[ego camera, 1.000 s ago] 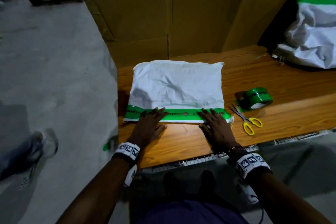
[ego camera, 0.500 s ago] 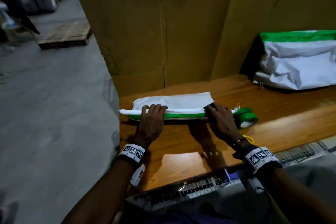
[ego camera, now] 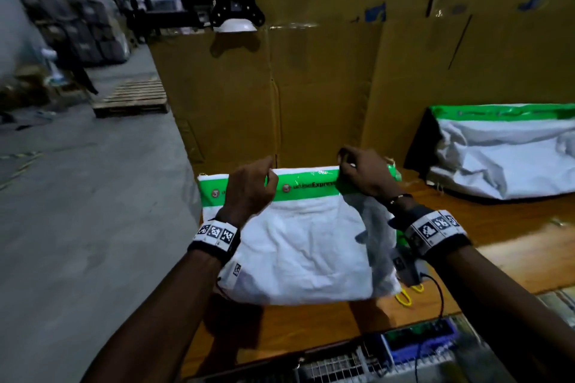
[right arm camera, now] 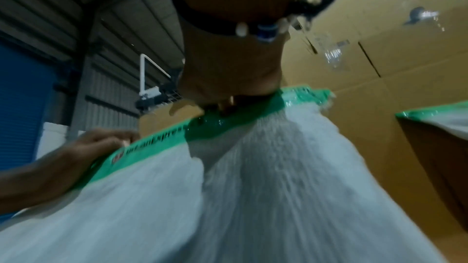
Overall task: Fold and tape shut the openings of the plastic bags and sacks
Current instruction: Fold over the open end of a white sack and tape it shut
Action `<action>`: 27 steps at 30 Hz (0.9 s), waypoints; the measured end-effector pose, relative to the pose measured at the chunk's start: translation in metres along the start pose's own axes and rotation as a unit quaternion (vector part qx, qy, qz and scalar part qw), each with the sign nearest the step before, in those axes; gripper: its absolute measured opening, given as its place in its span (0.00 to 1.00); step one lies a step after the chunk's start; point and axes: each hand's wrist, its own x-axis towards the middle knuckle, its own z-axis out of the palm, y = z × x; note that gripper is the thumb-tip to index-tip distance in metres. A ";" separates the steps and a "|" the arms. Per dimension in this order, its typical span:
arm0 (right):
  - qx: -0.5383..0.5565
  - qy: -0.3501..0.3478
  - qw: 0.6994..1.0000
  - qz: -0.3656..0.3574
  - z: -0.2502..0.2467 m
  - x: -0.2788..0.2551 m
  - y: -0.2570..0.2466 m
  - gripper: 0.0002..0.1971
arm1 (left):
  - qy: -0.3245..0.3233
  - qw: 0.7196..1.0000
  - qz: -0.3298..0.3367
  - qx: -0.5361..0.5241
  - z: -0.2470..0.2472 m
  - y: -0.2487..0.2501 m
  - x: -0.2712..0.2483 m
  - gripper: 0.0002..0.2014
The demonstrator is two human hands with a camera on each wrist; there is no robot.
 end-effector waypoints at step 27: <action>-0.013 -0.334 0.942 -0.016 0.210 -0.032 0.074 0.32 | -0.436 0.876 -0.185 0.090 0.170 -0.039 -0.116 0.43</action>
